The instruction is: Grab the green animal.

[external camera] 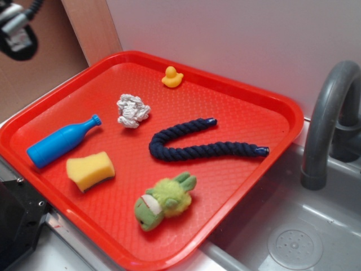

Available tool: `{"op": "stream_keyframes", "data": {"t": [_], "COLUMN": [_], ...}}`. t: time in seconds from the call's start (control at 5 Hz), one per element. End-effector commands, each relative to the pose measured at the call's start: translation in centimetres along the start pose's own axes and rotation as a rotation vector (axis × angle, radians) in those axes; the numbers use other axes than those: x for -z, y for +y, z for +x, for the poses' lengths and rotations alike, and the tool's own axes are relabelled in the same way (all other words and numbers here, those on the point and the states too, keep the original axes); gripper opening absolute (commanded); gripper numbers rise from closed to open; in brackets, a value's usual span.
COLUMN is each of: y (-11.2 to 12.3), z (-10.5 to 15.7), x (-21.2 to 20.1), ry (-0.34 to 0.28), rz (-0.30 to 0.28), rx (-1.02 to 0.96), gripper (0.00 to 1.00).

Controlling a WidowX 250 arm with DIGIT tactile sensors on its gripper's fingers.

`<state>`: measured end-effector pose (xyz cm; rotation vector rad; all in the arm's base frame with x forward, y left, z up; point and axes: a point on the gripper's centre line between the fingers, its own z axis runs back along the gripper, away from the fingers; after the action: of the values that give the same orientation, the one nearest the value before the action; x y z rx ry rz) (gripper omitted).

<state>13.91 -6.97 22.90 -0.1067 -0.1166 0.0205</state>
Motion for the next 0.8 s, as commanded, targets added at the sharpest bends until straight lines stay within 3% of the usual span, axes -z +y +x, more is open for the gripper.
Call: {"op": "stream_keyframes", "data": {"t": [0.0, 0.2, 0.4, 0.6], "y": [-3.8, -4.6, -4.9, -5.3], "z": [0.7, 0.0, 0.1, 1.3], "x": [6.3, 10.6, 13.6, 17.6], "ry": [-0.065, -0.040, -0.013, -0.054], "rz": [0.078, 0.129, 0.099, 0.093], "rx": [0.059, 0.097, 0.092, 0.042], "gripper": [1.00, 1.00, 1.00, 1.00]}}
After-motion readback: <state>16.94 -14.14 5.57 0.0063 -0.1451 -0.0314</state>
